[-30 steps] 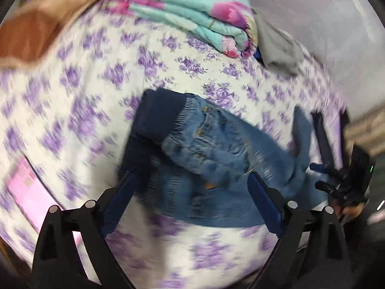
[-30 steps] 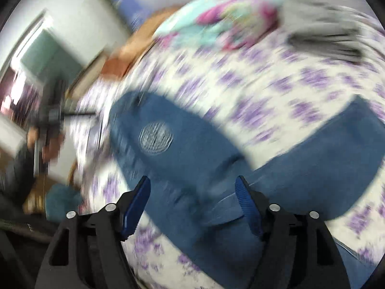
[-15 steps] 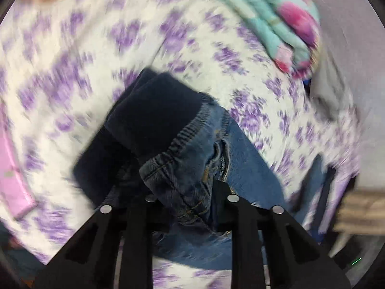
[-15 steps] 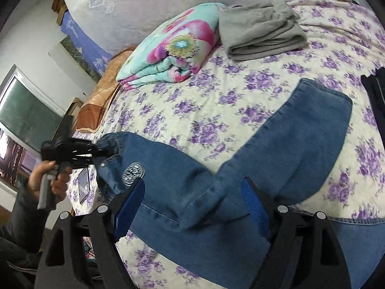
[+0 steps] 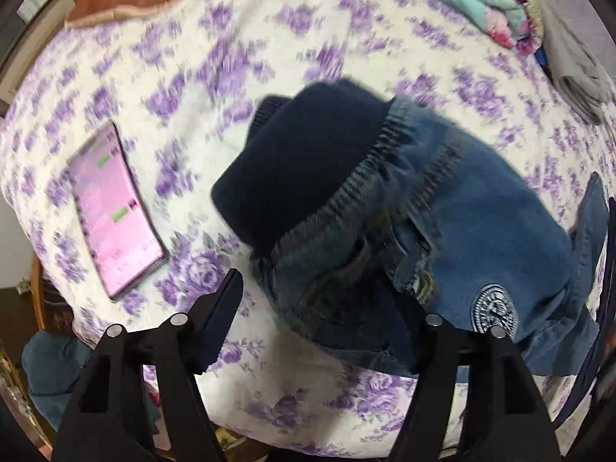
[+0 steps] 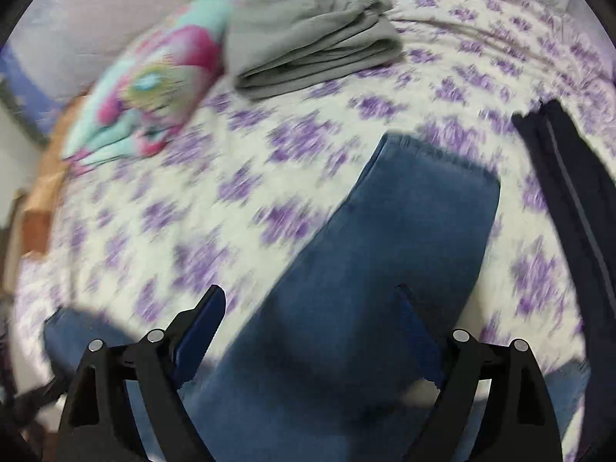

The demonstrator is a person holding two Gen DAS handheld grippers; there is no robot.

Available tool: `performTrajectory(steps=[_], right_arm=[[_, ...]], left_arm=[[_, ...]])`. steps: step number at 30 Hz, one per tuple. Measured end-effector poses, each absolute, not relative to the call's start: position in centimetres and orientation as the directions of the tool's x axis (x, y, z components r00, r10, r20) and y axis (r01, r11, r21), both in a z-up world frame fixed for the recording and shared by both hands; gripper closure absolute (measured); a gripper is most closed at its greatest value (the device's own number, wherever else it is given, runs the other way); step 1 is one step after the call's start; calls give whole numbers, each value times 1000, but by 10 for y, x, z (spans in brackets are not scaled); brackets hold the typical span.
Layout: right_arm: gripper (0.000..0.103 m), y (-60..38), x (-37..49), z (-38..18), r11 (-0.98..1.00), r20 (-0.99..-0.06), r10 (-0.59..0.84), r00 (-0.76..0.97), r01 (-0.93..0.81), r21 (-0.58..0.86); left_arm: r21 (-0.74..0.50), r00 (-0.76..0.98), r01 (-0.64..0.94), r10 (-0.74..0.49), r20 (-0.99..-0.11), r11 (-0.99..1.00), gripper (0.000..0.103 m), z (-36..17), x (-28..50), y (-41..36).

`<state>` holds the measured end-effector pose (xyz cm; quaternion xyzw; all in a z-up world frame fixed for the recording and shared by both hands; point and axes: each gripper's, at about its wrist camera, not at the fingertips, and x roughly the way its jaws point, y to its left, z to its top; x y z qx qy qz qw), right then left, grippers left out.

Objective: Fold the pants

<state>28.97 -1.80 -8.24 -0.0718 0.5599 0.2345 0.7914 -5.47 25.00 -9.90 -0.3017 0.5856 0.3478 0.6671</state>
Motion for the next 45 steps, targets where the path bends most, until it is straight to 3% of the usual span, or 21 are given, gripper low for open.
performTrajectory(steps=[5,7,8,9,10,11,14,20,23,26,29,31,32,33,37,38,39,40,41,42,45], right_arm=[[13,20,342,-117,928,-953,88,291,-372,-28],[21,17,358,-149,934,-974,18,225,-351,-63],[29,9,360,-153,936,-972,47,231,-350,-38],[61,2,360,-150,938,-963,76,259,-347,-19],[75,-8,360,-145,939,-957,109,267,-344,11],[95,-30,362,-136,935,-945,225,238,-327,140],[95,-101,349,-84,877,-832,459,310,-304,371],[95,-251,263,-9,772,-640,635,433,-355,527],[95,-313,218,-42,809,-695,583,421,-225,543],[93,-346,180,-123,854,-821,505,266,-16,520],[87,-349,168,-142,868,-846,476,240,23,495],[61,-350,169,-126,875,-841,463,281,8,484],[37,-351,172,-117,880,-837,453,307,-7,474],[32,-355,176,-107,897,-838,417,353,-13,441],[38,-366,195,-106,902,-852,377,364,66,428],[54,-363,200,-111,912,-869,354,347,78,403],[64,-361,207,-120,939,-903,295,313,81,334],[66,-359,211,-128,954,-922,253,292,80,288],[66,-361,213,-135,963,-934,227,277,77,257],[48,-360,217,-135,977,-948,161,275,89,191],[43,-346,221,-103,997,-935,-52,352,71,-28]], left_arm=[[59,109,-827,263,-959,560,18,-57,-56,255],[34,138,-834,269,-953,550,15,-51,-59,258],[28,141,-834,261,-955,551,15,-52,-57,258],[14,147,-829,242,-959,560,15,-56,-53,259],[-1,159,-819,225,-961,573,15,-59,-50,258],[-13,171,-809,213,-962,588,15,-63,-47,257],[-22,175,-773,179,-968,634,15,-78,-33,247],[20,160,-708,189,-969,706,11,-99,-11,233],[66,139,-649,203,-969,758,8,-110,-3,222],[125,109,-608,238,-965,784,5,-119,2,213],[147,96,-592,250,-963,793,5,-122,3,212],[127,105,-600,236,-966,790,5,-118,1,216],[121,111,-606,233,-966,786,5,-115,0,218],[120,115,-610,237,-965,783,5,-113,-1,220],[104,126,-642,238,-963,759,5,-110,-12,235],[87,134,-656,229,-964,749,5,-111,-16,239],[62,145,-671,213,-966,739,4,-114,-20,244],[44,154,-676,200,-968,736,4,-116,-22,246],[44,147,-673,191,-970,739,4,-122,-23,248],[55,122,-672,184,-975,739,4,-127,-23,250],[4,144,-698,146,-979,716,4,-121,-27,255]])
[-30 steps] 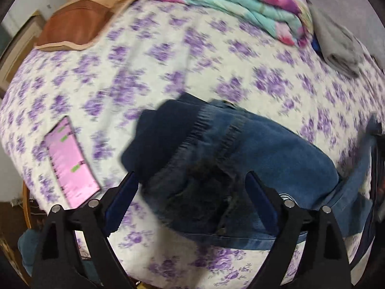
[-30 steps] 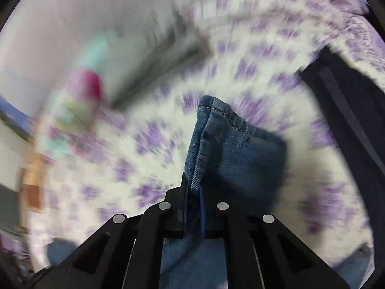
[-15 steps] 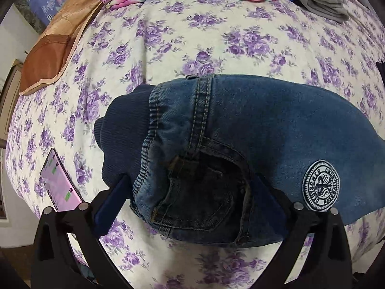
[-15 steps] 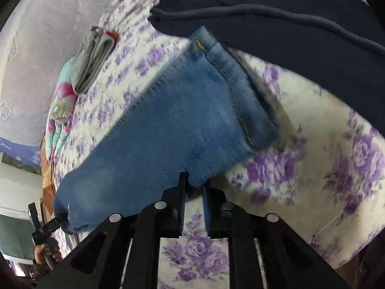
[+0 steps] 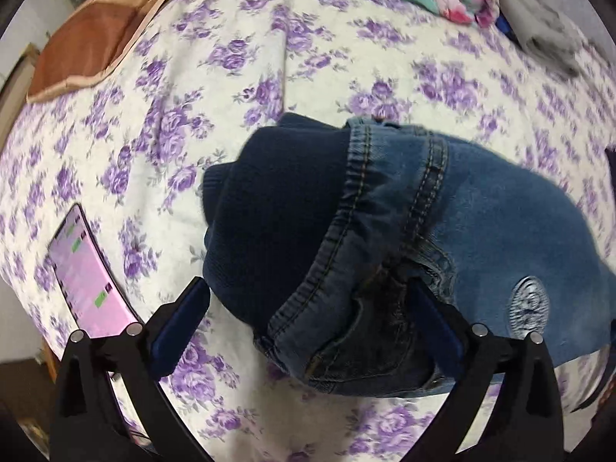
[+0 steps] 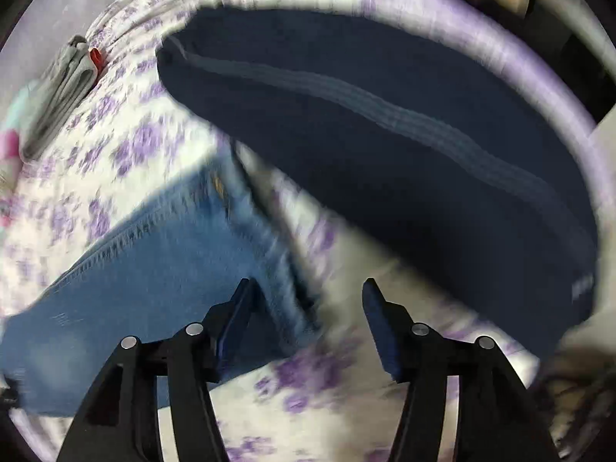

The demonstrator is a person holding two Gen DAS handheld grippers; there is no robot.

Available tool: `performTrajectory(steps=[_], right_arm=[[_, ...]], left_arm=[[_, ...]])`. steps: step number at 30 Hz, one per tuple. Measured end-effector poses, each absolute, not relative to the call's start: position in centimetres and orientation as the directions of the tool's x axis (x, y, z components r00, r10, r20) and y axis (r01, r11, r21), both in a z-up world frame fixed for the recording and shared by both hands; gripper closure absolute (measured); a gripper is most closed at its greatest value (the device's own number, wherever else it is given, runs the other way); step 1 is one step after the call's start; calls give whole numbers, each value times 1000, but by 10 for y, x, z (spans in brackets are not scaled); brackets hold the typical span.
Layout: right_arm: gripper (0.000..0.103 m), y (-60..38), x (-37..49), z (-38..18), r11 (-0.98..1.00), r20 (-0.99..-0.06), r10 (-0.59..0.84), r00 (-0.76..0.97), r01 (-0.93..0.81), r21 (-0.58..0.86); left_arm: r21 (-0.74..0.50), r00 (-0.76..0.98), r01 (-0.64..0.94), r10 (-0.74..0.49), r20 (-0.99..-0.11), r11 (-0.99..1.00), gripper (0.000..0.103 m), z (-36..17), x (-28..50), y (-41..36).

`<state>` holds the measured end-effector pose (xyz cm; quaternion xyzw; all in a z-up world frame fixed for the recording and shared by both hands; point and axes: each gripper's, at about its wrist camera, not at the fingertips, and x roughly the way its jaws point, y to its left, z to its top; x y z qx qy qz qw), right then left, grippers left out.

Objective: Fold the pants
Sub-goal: 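Press the folded jeans flat with the left gripper while the right gripper releases the leg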

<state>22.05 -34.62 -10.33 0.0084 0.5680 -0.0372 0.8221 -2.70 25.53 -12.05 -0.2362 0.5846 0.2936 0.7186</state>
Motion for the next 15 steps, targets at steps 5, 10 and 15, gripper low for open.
performTrajectory(steps=[5,10,15], right_arm=[[30,-311,228,-45,995,-835,98,541,-83,63],[87,-171,239,-70,818,-832,484,270,-478,320],[85,-23,224,-114,628,-828,561,9,-657,418]], left_arm=[[-12,210,-695,187,-959,719,5,-89,-32,244],[-86,321,-620,152,-935,780,5,-67,-8,217],[-16,279,-572,177,-944,820,5,-83,45,195]])
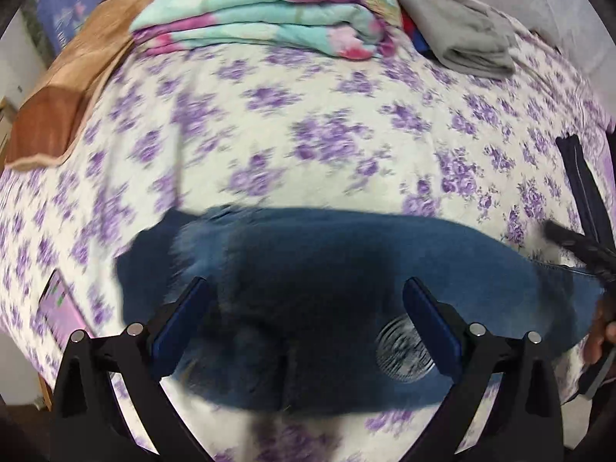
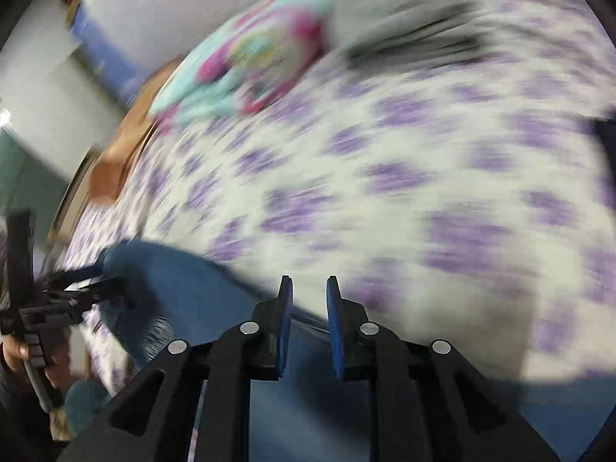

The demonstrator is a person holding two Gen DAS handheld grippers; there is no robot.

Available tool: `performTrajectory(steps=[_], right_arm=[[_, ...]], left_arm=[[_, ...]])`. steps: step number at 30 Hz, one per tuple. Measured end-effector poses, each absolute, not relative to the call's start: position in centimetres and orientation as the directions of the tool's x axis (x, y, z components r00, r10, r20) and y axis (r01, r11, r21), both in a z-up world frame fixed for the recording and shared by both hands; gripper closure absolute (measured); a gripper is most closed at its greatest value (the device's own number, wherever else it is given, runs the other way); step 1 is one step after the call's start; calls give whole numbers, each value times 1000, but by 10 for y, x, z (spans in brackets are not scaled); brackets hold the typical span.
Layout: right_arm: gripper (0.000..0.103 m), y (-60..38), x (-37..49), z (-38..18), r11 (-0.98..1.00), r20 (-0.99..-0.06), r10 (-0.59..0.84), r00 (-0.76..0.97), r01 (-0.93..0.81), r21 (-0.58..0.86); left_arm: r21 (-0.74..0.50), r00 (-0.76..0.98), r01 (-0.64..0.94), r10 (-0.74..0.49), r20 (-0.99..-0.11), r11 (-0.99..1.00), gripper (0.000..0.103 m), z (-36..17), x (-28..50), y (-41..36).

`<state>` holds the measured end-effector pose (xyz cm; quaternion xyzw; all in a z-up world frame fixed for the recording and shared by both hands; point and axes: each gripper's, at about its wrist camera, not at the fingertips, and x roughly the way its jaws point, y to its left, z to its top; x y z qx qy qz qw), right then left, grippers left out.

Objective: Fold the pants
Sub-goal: 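Press the folded jeans flat with the left gripper while the right gripper releases the leg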

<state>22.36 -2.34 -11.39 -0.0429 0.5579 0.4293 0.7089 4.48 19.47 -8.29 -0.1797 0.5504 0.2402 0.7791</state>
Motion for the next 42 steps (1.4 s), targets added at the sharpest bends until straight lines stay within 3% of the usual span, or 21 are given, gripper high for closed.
performTrajectory(steps=[4,11,17,20,22,23,28,30,33,37,41,42], right_arm=[[88,23,186,-128,527,-851,507,-134,-733,429],[91,-17,155,-138,461,-837,498,-227,-748,477],[88,2,167,-135,446,-849,465,-251,-762,469],[88,7,186,-121,460,-807,528,-263,-710,533],[78,17,197,-115,464,-767,578,-279,-661,590],[67,23,201,-112,464,-753,594,-285,-643,609],[65,72,192,-129,464,-754,518,-404,-607,645],[61,77,188,-146,532,-751,464,-470,-530,660],[58,71,198,-156,588,-698,495,-518,-392,708],[71,69,209,-161,615,-688,525,-501,-336,713],[81,69,219,-158,623,-694,567,-444,-320,713],[100,64,225,-151,614,-696,581,-422,-335,715]], left_arm=[[36,217,-567,192,-957,823,5,-96,52,192],[-70,310,-601,151,-939,796,5,-82,54,199],[109,218,-497,245,-945,861,5,-121,74,177],[52,263,-520,217,-940,853,5,-120,62,181],[12,283,-520,186,-941,854,5,-121,56,185],[5,287,-518,179,-941,856,5,-121,54,185],[-18,304,-519,165,-938,855,5,-121,51,186],[-12,305,-509,168,-937,861,5,-122,49,185],[-55,339,-501,137,-931,863,5,-119,42,187],[-120,328,-507,63,-943,853,5,-117,26,188],[-87,328,-469,82,-941,879,5,-121,13,182],[-60,308,-450,92,-947,891,5,-126,12,181]])
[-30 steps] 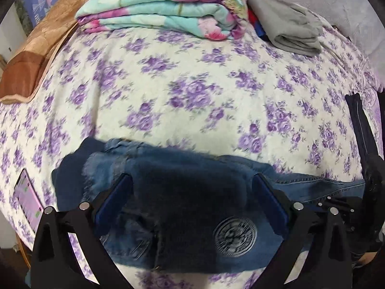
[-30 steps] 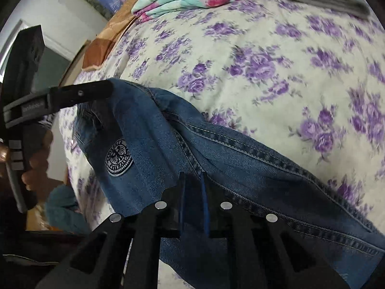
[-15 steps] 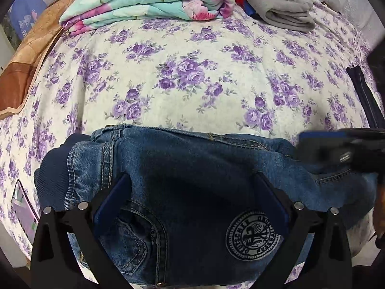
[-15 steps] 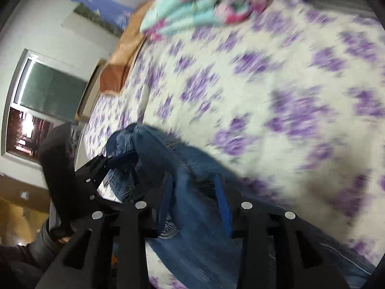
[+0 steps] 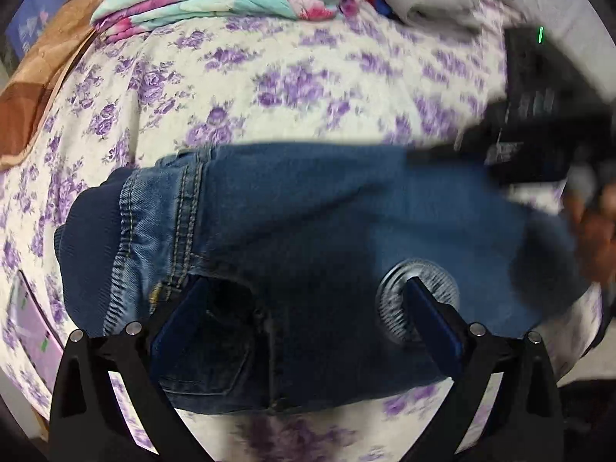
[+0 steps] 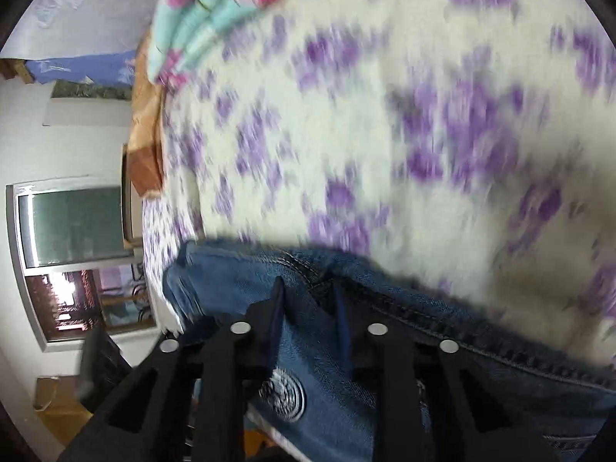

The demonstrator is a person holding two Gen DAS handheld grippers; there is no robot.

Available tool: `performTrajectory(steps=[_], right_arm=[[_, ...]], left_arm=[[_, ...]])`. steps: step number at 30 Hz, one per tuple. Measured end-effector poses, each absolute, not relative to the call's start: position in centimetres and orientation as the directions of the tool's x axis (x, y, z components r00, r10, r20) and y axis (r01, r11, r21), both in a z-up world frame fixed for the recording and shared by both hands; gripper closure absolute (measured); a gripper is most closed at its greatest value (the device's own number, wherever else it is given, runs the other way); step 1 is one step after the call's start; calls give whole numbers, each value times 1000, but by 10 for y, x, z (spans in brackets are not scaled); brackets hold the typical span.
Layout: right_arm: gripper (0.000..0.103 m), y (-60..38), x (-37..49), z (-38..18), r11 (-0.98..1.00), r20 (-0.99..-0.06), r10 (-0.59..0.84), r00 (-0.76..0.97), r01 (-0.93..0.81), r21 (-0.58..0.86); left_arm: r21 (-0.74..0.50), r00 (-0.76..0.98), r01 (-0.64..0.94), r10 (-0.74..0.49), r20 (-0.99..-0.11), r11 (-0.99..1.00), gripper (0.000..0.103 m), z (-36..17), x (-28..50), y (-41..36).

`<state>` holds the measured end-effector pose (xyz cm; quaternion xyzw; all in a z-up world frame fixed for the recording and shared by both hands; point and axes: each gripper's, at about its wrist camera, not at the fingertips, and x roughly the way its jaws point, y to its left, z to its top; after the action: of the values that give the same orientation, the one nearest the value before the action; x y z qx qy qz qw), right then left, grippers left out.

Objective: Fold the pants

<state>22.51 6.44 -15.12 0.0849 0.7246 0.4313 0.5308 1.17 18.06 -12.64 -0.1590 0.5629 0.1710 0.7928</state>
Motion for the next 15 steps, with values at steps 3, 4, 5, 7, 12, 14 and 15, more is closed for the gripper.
performTrajectory(steps=[3,4,5,7,12,14,15], right_arm=[[103,62,239,-110,560,-699,665,-261,-444,699],[103,64,244,-101,549,-700,676,-230,-476,687],[103,70,249,-103,538,-698,666,-263,-478,694],[103,79,248,-113,553,-727,613,-310,-489,675],[65,73,228,-121,565,-776,514,-366,-536,627],[75,65,222,-131,577,-781,497,-378,-529,622],[79,65,215,-133,556,-768,493,-409,-531,640]], left_arm=[[-48,282,-437,86,-956,898,4,-136,8,184],[-69,286,-443,68,-956,894,4,-136,7,187],[-78,288,-444,59,-956,893,4,-135,7,189],[-78,281,-438,54,-958,896,4,-135,9,190],[-108,294,-426,25,-955,898,5,-132,8,194],[-123,305,-422,13,-952,898,5,-131,6,196],[-135,313,-426,5,-950,894,5,-130,5,198]])
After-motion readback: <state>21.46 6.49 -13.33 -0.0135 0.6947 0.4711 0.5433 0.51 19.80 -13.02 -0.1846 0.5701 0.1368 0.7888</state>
